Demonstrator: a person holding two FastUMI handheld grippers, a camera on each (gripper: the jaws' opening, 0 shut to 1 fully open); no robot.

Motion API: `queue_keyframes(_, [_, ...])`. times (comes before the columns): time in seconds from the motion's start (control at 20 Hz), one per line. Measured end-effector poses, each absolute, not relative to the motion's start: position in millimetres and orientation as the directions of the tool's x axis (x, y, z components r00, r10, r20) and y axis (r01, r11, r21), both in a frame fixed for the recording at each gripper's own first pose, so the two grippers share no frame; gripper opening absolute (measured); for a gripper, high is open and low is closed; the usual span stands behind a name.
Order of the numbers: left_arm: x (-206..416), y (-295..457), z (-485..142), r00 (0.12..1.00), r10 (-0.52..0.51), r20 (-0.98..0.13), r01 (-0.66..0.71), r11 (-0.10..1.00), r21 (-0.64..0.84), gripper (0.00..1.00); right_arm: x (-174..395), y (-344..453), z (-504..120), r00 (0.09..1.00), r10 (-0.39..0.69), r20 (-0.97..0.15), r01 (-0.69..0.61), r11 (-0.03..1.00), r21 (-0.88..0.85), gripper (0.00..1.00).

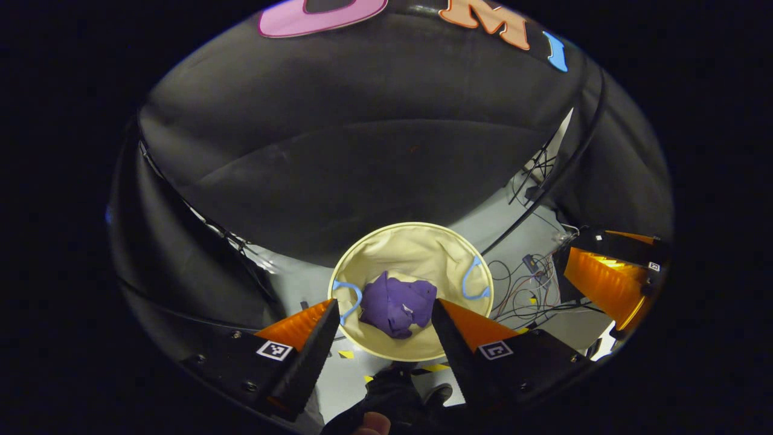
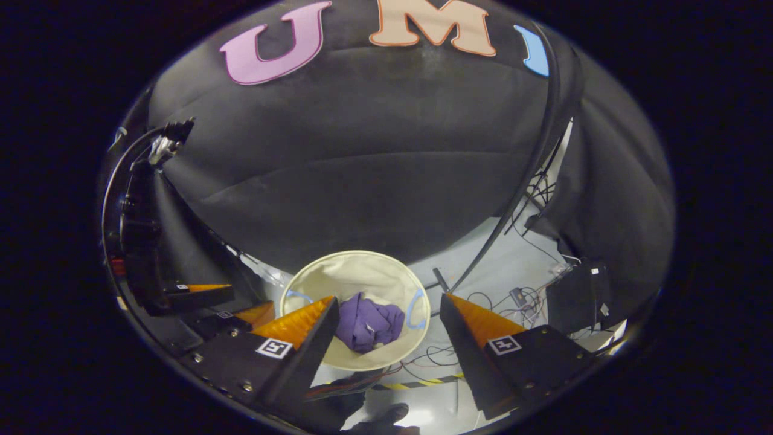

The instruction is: Grasp the clothes on the hanger with both hands and then place them into the laundry hamper below.

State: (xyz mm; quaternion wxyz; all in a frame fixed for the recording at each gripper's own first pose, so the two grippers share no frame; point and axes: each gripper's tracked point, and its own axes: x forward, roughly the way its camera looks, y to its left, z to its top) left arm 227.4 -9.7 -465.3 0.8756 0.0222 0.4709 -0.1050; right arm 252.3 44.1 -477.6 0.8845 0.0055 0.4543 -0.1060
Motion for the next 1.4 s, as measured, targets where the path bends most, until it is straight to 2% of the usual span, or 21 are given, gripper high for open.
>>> queue_keyframes(0.55, [157.0, 7.5, -367.6, 0.695, -0.092, -0.713, 0.068, 0.996, -0.063, 0.96, 156.4, 61.7, -366.7, 0.711, -0.136, -0.69, 0.176, 0.984, -0.012, 1.0])
queue_keyframes(0.85, [129.8, 37.9, -311.6, 0.77, -0.032, -0.638, 0.035, 0.999, -0.008, 0.96, 143.9, 75.8, -308.3, 0.772, -0.121, -0.624, 0.124, 0.991, -0.039, 1.0])
queue_keyframes(1.1, [121.6, 53.0, -272.5, 0.813, -0.071, -0.578, 0.073, 0.997, -0.02, 0.95, 144.8, 92.0, -256.8, 0.819, -0.138, -0.556, 0.126, 0.99, -0.061, 1.0])
queue_keyframes(1.15, [118.0, 59.4, -262.1, 0.827, -0.078, -0.556, 0.087, 0.996, -0.01, 0.96, 151.7, 96.4, -248.7, 0.829, -0.142, -0.541, 0.134, 0.99, -0.054, 0.97])
queue_keyframes(1.35, [119.7, 70.7, -208.6, 0.887, -0.136, -0.44, 0.155, 0.988, 0.007, 0.97, 150.8, 120.4, -208.5, 0.867, -0.154, -0.473, 0.164, 0.986, -0.02, 0.97])
queue_keyframes(1.4, [119.6, 71.7, -193.6, 0.901, -0.151, -0.407, 0.169, 0.986, 0.009, 0.95, 149.3, 128.1, -197.5, 0.882, -0.144, -0.449, 0.157, 0.988, -0.009, 1.0])
